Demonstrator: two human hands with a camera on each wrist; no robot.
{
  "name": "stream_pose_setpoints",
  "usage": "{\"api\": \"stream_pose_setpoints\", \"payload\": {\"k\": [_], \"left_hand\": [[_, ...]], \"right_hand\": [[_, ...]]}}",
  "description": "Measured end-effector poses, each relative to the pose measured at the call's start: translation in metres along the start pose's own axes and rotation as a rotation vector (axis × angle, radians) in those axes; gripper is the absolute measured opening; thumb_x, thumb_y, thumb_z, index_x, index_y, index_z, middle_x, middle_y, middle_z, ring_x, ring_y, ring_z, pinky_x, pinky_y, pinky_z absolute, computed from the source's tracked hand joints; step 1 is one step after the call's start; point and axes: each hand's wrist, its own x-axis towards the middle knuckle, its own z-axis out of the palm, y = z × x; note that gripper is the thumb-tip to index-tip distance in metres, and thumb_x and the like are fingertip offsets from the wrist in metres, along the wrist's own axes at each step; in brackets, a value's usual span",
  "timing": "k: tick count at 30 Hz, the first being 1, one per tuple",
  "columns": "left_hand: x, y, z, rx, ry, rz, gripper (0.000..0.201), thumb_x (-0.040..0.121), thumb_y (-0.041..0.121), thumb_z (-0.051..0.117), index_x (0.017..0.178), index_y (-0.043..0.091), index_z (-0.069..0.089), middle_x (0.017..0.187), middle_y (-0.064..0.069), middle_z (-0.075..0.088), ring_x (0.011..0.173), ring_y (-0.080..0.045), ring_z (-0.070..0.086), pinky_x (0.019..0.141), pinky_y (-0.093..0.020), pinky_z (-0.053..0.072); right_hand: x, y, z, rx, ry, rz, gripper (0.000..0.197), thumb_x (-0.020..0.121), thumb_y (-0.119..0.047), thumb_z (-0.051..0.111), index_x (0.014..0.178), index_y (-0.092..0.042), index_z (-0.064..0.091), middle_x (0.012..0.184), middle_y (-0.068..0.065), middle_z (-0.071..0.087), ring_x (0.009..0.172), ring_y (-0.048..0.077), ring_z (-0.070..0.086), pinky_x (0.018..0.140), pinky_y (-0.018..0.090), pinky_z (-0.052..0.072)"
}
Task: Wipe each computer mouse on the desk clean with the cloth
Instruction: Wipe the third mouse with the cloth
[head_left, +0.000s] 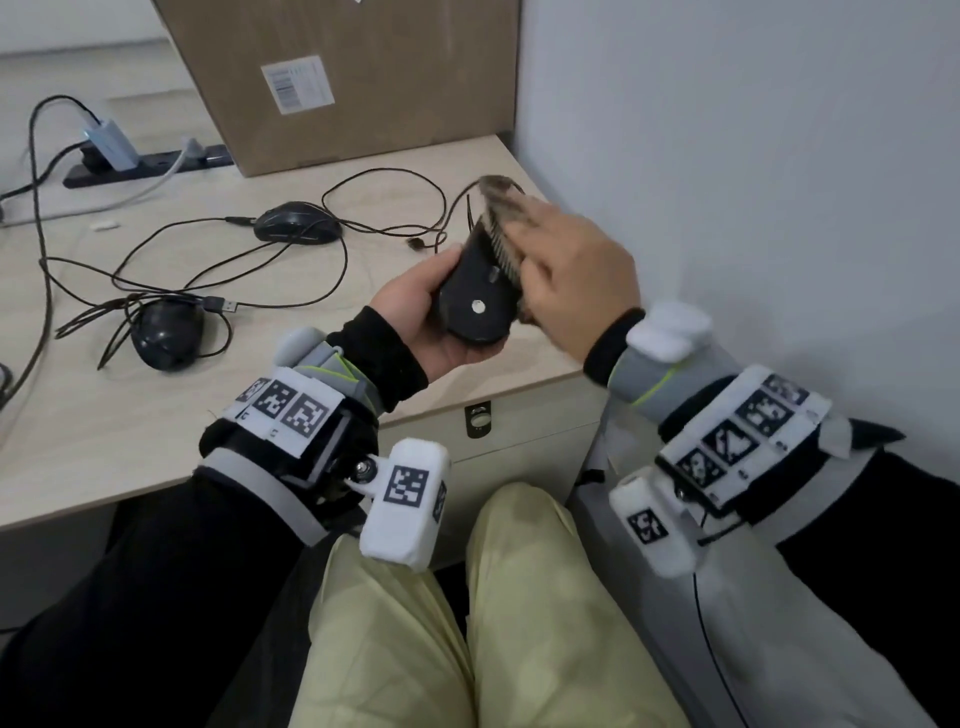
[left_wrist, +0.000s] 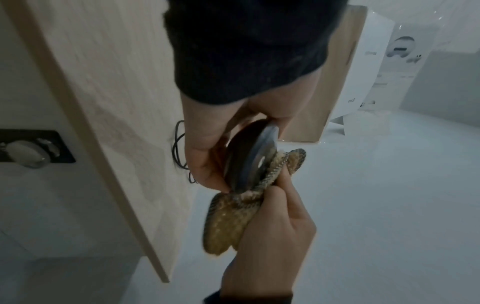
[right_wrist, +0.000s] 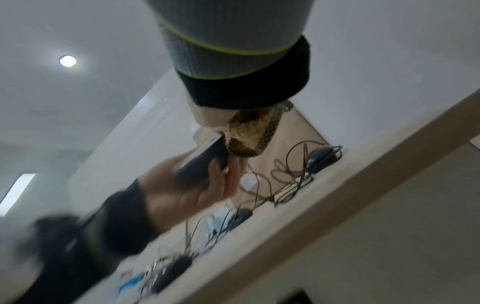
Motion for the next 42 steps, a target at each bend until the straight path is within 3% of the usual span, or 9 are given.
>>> {"api": "stream_pose_setpoints", "payload": {"k": [5,10,14,18,22,29,33,39,42], "left_hand": [[0.004,-0.001,0.011,-0.056,0.072,0.045,0.035,0.098,0.043,0.032,0.094,0.019,0.058,0.088,-0.005,0.063,0.08,-0.021,0.058,0.073,-0.032,0.046],[0.008,0.014,0.01,-0.205,0.024,0.097,0.056,0.1,0.046,0.019,0.092,0.008,0.059,0.074,-0.01,0.07,0.064,-0.021,0.069,0.067,-0.03,0.056],[0.008,0.02,0.0,-0.251,-0.009,0.146,0.074,0.097,0.056,0.006,0.118,0.004,0.055,0.097,-0.021,0.062,0.077,-0.03,0.066,0.067,-0.038,0.058],[0.005,0.021,0.001,-0.298,-0.054,0.118,0.065,0.098,0.054,0.014,0.125,0.008,0.052,0.117,-0.018,0.06,0.09,-0.028,0.066,0.073,-0.039,0.058],[0.001,0.018,0.004,-0.111,0.014,0.08,0.038,0.099,0.038,0.028,0.097,0.018,0.06,0.083,-0.003,0.071,0.076,-0.02,0.066,0.066,-0.033,0.057],[0.001,0.016,0.002,-0.065,0.002,0.099,0.021,0.091,0.039,0.048,0.096,0.021,0.057,0.085,-0.001,0.06,0.076,-0.018,0.059,0.067,-0.027,0.049],[0.005,0.012,0.011,0.002,0.03,0.096,0.043,0.087,0.061,0.043,0.099,0.022,0.055,0.079,0.001,0.057,0.068,-0.013,0.055,0.057,-0.023,0.049],[0.015,0.015,0.008,-0.14,-0.002,0.168,0.071,0.088,0.069,0.012,0.102,0.017,0.059,0.095,-0.008,0.067,0.088,-0.023,0.064,0.076,-0.037,0.055],[0.014,0.023,-0.002,-0.119,0.093,0.162,0.073,0.089,0.069,0.014,0.08,0.009,0.055,0.065,-0.011,0.064,0.057,-0.02,0.065,0.055,-0.025,0.056]], "right_hand": [[0.021,0.005,-0.005,0.137,-0.067,0.045,0.052,0.076,-0.012,0.036,0.12,-0.015,0.062,0.135,0.002,0.055,0.117,0.024,0.056,0.095,0.034,0.045],[-0.01,-0.022,0.013,0.076,-0.095,-0.27,0.043,0.072,-0.011,0.037,0.101,-0.008,0.069,0.125,0.012,0.062,0.083,0.031,0.064,0.076,0.032,0.041],[-0.021,-0.022,0.02,-0.017,-0.091,-0.385,0.036,0.078,-0.011,0.04,0.1,-0.011,0.068,0.131,0.006,0.058,0.076,0.034,0.061,0.07,0.037,0.051],[-0.012,-0.028,0.015,-0.059,-0.083,-0.328,0.039,0.079,-0.014,0.039,0.105,-0.016,0.067,0.133,-0.001,0.057,0.078,0.032,0.062,0.066,0.034,0.052],[0.012,-0.022,0.003,-0.008,-0.073,-0.087,0.052,0.079,-0.016,0.033,0.125,-0.023,0.058,0.141,-0.006,0.048,0.099,0.028,0.063,0.077,0.032,0.051],[0.028,0.007,0.009,0.419,0.022,0.082,0.046,0.082,0.004,0.041,0.123,-0.005,0.058,0.127,0.01,0.059,0.116,0.016,0.053,0.097,0.003,0.029],[0.036,0.004,0.002,0.487,-0.023,0.086,0.046,0.079,0.005,0.039,0.117,-0.006,0.063,0.122,0.007,0.062,0.112,0.012,0.055,0.096,0.005,0.033],[0.023,-0.015,-0.002,0.401,-0.124,-0.106,0.05,0.073,-0.003,0.037,0.112,-0.008,0.067,0.123,0.007,0.062,0.112,0.021,0.057,0.099,0.029,0.042],[0.002,-0.022,0.004,0.255,-0.165,-0.288,0.047,0.073,-0.011,0.034,0.103,-0.009,0.07,0.127,0.005,0.06,0.108,0.024,0.061,0.087,0.038,0.051]]}}
